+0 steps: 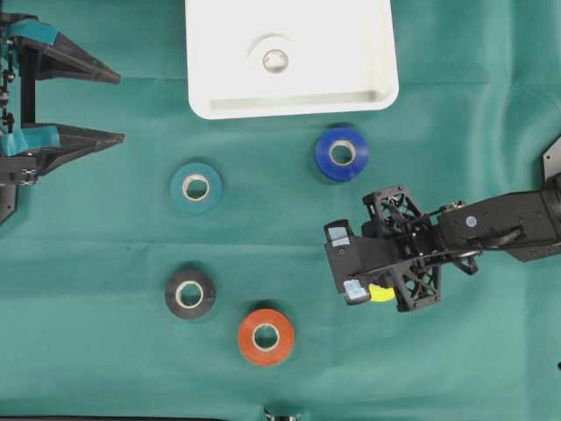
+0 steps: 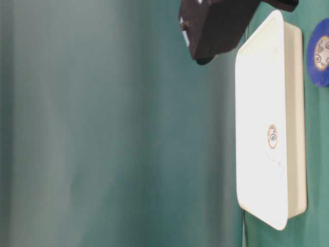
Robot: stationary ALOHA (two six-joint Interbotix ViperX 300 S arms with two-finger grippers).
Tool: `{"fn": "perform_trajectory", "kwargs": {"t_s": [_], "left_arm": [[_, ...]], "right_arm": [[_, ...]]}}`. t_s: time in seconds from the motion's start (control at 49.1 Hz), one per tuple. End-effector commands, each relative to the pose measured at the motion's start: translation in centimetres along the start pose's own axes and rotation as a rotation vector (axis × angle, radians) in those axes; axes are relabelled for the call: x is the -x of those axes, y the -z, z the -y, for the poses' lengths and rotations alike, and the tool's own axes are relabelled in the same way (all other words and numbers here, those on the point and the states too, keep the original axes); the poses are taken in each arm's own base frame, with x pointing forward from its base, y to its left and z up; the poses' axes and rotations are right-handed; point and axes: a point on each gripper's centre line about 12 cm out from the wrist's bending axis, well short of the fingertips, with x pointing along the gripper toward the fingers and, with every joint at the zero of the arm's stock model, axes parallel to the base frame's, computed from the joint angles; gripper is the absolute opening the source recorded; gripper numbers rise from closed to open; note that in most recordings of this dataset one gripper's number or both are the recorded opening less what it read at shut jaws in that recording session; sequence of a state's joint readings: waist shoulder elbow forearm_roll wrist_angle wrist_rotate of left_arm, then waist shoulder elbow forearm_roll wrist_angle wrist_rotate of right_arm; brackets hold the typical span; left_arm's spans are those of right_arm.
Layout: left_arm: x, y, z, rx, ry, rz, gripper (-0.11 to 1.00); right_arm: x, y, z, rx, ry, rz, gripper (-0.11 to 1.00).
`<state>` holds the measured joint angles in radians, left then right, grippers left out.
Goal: Pick up the tape from a random location and place it into the white case.
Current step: 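Close the right gripper on the yellow roll and lift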
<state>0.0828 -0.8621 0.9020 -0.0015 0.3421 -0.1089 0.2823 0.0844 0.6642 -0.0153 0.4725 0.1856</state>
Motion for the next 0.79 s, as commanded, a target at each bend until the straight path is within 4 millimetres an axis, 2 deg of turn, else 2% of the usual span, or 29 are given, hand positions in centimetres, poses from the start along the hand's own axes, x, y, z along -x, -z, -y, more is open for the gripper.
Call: {"fn": "perform_trajectory", "kwargs": {"t_s": [0.0,0.306,0.774], "left_arm": [[0.0,-0.5,0.0,0.001,-0.002,0.014,0.99],[0.1,-0.6,0.0,0.002,-0.003,0.016,0.99],[0.1,-0.6,0.0,0.002,-0.003,0.016,0.99]], "right_arm": [[0.5,-0.7,-0.1,0.0,-0.005,0.03,0.28],[1.3,-0.9,0.0,-0.003,-0.005,0.041,0.28],[8.6,-2.9,-0.3,-0.006,-0.01,0.084,0.28]]}}
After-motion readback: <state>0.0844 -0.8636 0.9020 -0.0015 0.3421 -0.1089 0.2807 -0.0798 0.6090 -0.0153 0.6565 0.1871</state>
